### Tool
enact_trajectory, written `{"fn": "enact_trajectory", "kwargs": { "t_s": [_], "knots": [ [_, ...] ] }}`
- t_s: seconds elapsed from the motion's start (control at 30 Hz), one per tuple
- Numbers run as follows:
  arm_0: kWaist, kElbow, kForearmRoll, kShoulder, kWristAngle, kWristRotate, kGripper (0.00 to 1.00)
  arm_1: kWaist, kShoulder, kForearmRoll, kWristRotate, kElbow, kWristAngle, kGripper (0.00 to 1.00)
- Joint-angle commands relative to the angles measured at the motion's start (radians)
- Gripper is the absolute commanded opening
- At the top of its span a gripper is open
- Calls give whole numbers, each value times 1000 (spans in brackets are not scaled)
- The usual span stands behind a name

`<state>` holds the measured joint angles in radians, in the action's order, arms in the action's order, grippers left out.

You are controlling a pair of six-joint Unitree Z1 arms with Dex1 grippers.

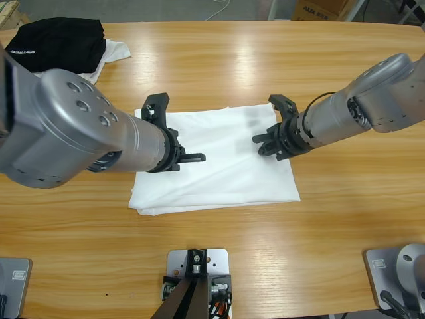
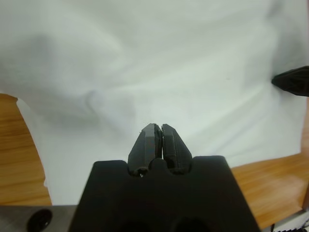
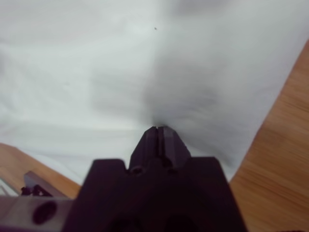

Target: Fold clothes

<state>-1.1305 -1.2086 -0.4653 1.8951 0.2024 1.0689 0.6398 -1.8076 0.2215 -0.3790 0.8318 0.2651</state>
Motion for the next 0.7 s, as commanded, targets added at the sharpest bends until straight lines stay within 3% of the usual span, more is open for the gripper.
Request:
{"fn": "enact_trajectory", "kwargs": {
  "t_s": [0.03,0.37,0.7],
  "knots": [
    [-8,35,11,12,15,12,0,-10,-93,-31,-6,-10,-18,0],
    [-31,28,2,-26,13,27,0,-12,-120,-49,-33,-44,-96,0],
    [-81,-22,13,119,-15,43,0,-14,-95,-41,-34,-58,-99,0]
  ]
}}
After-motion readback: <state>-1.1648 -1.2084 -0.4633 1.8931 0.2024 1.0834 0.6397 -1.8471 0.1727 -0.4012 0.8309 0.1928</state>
